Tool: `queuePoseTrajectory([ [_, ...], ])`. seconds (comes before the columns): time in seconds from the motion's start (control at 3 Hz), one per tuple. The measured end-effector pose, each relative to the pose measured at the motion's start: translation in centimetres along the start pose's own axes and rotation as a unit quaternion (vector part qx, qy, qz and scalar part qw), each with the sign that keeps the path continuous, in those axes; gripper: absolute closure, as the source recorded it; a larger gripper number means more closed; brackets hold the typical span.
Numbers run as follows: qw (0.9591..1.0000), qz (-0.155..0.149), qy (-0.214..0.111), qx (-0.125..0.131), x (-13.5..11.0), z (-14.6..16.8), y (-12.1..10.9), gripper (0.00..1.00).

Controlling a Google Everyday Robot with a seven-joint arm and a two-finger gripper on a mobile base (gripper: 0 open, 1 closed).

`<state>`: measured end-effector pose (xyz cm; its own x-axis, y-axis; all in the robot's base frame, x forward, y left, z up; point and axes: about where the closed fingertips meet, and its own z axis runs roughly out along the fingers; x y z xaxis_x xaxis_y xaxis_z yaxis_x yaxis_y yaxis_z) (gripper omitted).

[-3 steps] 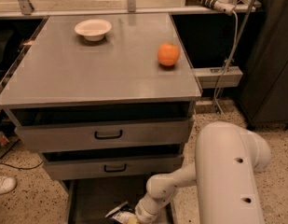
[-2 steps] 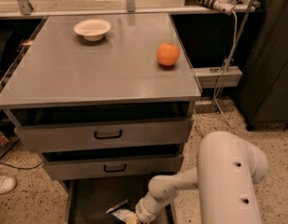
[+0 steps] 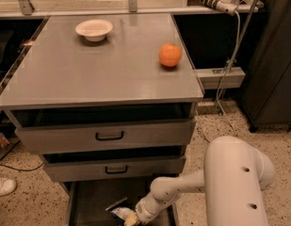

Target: Place blue chip bag into bottom drawer

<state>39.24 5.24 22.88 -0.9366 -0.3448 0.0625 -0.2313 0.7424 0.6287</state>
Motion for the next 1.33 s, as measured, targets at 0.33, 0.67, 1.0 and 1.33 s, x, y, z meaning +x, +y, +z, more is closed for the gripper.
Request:
queuePoseTrajectory([
  [0.33, 0.9995, -0.016, -0.021, -0.016, -1.6, 0.2, 0.7, 1.0],
  [0.67, 0.9986, -0.022, -0.031, -0.037, -2.9, 1.3, 0.5, 1.0],
  [1.0, 0.998, -0.02, -0.036, -0.048, -4.0, 2.7, -0.6, 1.0],
  [1.33, 0.9976, -0.018, -0.036, -0.056, -5.0, 3.7, -1.7, 1.0],
])
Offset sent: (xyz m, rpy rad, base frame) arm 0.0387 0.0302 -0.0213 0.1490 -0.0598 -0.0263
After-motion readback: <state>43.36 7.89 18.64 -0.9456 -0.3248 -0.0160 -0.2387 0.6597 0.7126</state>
